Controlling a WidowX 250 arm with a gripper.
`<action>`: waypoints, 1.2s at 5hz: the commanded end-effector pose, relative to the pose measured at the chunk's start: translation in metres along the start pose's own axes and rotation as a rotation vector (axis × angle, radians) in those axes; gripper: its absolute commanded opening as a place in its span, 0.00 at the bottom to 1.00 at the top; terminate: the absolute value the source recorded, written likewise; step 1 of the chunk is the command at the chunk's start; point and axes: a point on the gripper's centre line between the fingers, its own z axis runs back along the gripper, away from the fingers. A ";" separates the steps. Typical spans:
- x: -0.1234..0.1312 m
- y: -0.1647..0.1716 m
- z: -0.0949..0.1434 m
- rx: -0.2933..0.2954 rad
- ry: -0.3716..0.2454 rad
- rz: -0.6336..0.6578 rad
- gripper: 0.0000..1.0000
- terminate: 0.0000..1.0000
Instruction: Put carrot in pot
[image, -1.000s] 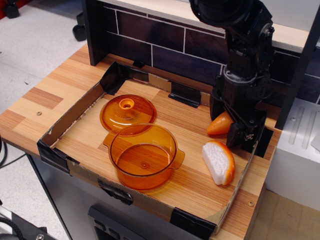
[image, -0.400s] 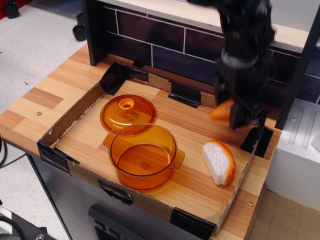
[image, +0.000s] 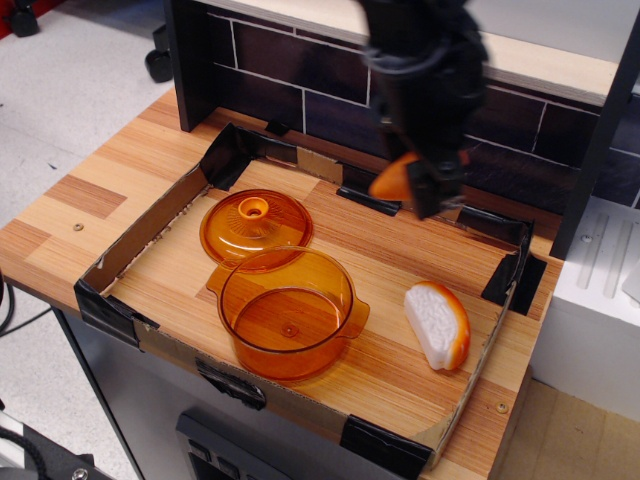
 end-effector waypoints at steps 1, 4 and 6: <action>-0.088 -0.018 0.019 0.044 0.057 -0.108 0.00 0.00; -0.109 -0.020 0.007 0.077 0.142 -0.093 1.00 0.00; -0.105 -0.020 0.018 0.095 0.106 -0.093 1.00 0.00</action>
